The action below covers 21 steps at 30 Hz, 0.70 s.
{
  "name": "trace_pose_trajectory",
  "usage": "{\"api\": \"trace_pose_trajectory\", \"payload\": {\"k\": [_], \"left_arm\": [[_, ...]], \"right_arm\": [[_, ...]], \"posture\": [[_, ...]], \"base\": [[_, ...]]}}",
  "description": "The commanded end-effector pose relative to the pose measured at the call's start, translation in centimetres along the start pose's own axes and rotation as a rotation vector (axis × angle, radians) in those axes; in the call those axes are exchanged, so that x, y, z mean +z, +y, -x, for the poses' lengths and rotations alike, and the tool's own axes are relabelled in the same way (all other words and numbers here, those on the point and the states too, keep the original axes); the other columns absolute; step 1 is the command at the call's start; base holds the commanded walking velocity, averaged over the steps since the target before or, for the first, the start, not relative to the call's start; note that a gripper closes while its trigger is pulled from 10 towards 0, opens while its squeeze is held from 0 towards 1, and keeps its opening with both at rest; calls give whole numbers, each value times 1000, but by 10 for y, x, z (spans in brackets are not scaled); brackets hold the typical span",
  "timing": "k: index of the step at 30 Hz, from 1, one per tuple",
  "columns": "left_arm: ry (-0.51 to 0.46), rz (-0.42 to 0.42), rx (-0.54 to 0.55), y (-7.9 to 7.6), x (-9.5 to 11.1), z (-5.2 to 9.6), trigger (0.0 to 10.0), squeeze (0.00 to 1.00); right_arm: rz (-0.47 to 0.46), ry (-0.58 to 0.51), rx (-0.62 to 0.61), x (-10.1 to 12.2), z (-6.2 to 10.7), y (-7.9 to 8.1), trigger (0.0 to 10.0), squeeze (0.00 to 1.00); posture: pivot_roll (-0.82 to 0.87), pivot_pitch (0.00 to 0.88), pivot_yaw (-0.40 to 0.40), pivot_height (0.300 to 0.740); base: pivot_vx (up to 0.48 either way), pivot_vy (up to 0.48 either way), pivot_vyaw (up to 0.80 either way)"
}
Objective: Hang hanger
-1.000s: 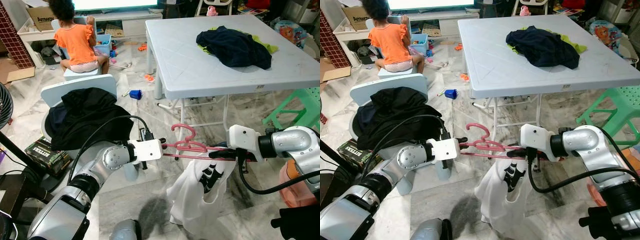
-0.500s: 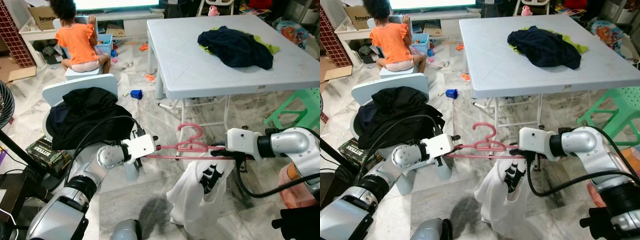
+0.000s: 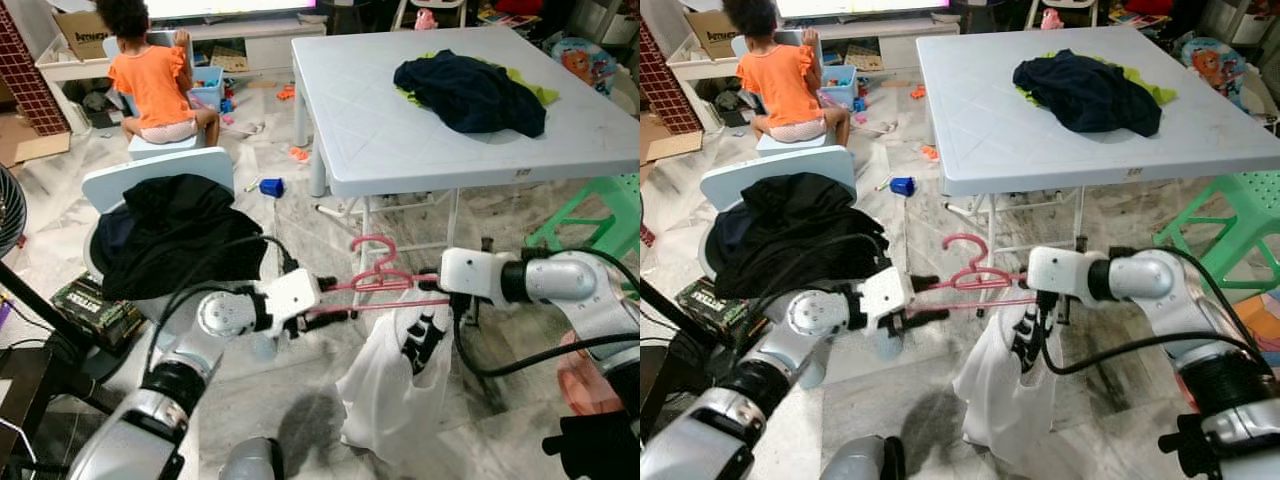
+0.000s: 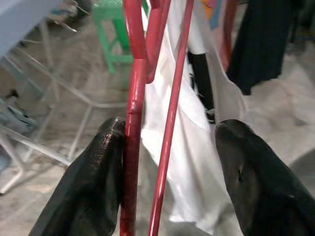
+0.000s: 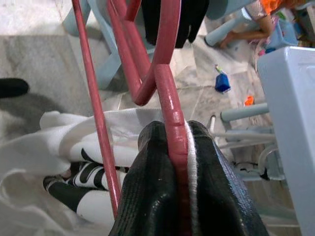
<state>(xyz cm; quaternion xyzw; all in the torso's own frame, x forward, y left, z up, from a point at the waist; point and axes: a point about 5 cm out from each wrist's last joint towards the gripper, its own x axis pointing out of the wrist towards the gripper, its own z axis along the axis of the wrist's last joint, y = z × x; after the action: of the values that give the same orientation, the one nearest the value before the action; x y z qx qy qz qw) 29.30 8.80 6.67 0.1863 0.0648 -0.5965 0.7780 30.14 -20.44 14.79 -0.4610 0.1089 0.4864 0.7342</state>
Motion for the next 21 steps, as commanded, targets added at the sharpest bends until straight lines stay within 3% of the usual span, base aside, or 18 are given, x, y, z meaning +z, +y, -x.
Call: {"api": "trace_pose_trajectory", "payload": {"k": [1, 6, 11, 16, 21], "left_arm": [[4, 6, -52, -5, 1, -4, 10000, 1000], [-40, -80, 82, 7, 13, -4, 10000, 1000], [-104, -107, 214, 18, 26, 0, 10000, 1000], [-149, -73, 236, 18, 29, 4, 10000, 1000], [-119, -50, 178, 14, 26, 6, 10000, 1000]], "right_arm": [[32, -57, -117, 13, 8, -21, 10000, 0], [5, 9, -142, 1, 7, -21, 10000, 0], [-10, 21, -138, -5, 6, -18, 10000, 0], [-5, 28, -109, -6, 5, -15, 10000, 0], [-8, 53, -114, -11, 4, -16, 10000, 0]], "posture": [[-60, 0, 20, 740], [-65, 0, 18, 740], [-61, 0, 16, 740], [-61, 0, 16, 740], [-54, 0, 12, 740]], "base": [[0, 0, 0], [0, 0, 0], [0, 0, 0], [0, 0, 0], [0, 0, 0]]}}
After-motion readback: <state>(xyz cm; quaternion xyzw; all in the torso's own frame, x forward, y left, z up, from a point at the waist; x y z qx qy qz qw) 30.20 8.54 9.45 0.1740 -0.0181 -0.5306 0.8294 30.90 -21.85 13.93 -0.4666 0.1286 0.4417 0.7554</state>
